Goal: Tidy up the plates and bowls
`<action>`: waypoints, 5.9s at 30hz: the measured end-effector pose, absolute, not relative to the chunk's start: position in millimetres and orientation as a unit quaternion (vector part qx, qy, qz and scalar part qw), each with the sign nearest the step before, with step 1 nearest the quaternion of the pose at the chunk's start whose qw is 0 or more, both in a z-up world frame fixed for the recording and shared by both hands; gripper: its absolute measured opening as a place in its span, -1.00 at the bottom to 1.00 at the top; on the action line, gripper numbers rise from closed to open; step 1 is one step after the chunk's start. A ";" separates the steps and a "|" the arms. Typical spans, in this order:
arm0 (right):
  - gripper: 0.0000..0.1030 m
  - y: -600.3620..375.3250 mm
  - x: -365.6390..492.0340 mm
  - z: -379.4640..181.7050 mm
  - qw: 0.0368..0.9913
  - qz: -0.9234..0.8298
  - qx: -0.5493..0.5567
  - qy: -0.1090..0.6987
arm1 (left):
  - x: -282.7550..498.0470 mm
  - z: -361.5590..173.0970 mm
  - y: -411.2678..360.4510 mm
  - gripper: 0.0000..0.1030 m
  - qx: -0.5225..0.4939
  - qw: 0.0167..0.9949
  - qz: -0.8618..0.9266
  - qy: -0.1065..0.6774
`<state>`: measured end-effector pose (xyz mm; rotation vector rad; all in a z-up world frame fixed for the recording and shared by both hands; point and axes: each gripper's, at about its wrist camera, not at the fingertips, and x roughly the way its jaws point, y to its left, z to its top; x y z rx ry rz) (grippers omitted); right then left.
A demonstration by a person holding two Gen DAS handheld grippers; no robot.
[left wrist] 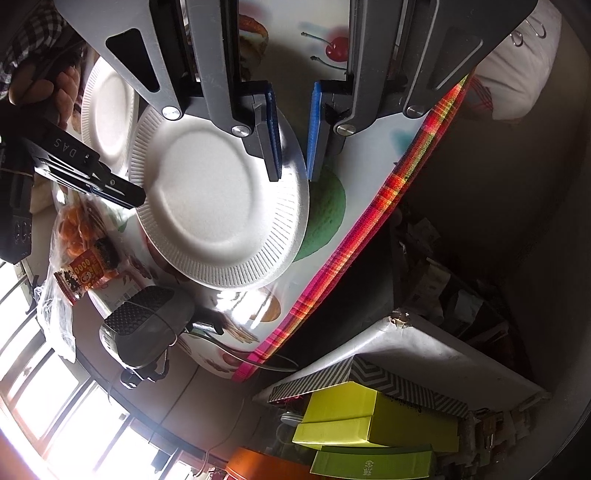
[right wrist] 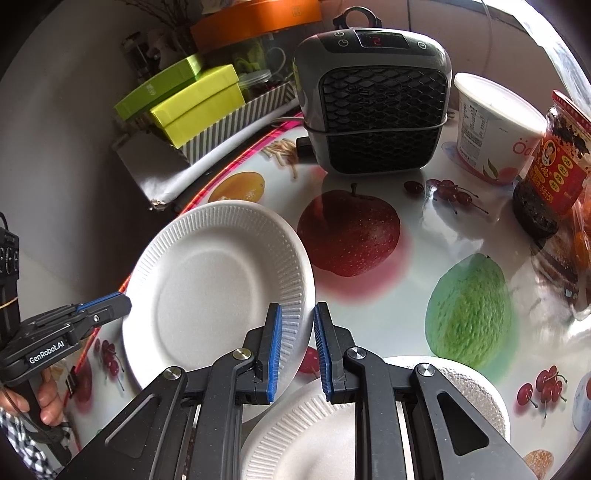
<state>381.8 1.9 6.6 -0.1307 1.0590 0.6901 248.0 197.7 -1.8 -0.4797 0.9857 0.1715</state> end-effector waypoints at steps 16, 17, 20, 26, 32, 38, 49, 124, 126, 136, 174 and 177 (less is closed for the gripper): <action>-0.66 -16.7 328.6 48.5 0.821 0.326 -0.047 0.467 | 207.1 35.5 187.3 -0.72 -0.210 0.870 0.063 0.442; -0.66 -19.2 324.6 51.0 0.822 0.325 -0.045 0.466 | 203.8 37.1 186.0 -0.72 -0.209 0.871 0.060 0.441; -0.66 -27.9 308.7 56.4 0.825 0.321 -0.039 0.464 | 194.5 40.7 181.7 -0.72 -0.205 0.873 0.054 0.440; -0.66 -45.2 277.1 59.5 0.828 0.315 -0.029 0.463 | 175.4 44.4 170.1 -0.72 -0.197 0.876 0.039 0.439; -0.66 -61.6 244.6 57.4 0.832 0.303 -0.023 0.465 | 158.3 43.4 157.1 -0.72 -0.188 0.877 0.025 0.442; -0.66 -83.3 211.3 51.7 0.834 0.294 -0.002 0.467 | 141.1 36.0 143.7 -0.72 -0.182 0.875 0.008 0.449; -0.66 -112.5 165.1 27.6 0.835 0.261 0.017 0.484 | 115.9 15.2 116.1 -0.72 -0.166 0.865 -0.020 0.473; -0.09 -149.2 143.4 39.8 0.860 0.216 0.011 0.462 | 123.1 22.1 96.6 -0.32 -0.140 0.867 -0.036 0.477; -0.09 -153.1 149.5 46.1 0.864 0.211 0.011 0.457 | 130.8 27.5 94.4 -0.32 -0.136 0.870 -0.035 0.473; -0.08 -174.1 195.0 68.5 0.879 0.196 -0.002 0.436 | 177.3 47.8 77.9 -0.32 -0.123 0.877 -0.044 0.463; -0.28 -183.7 340.9 6.4 0.817 0.237 0.010 0.526 | 267.1 -3.4 60.3 -0.32 -0.138 0.834 -0.039 0.532; -0.41 -184.3 342.0 3.7 0.815 0.236 0.012 0.529 | 268.2 -4.4 59.6 -0.32 -0.136 0.833 -0.038 0.535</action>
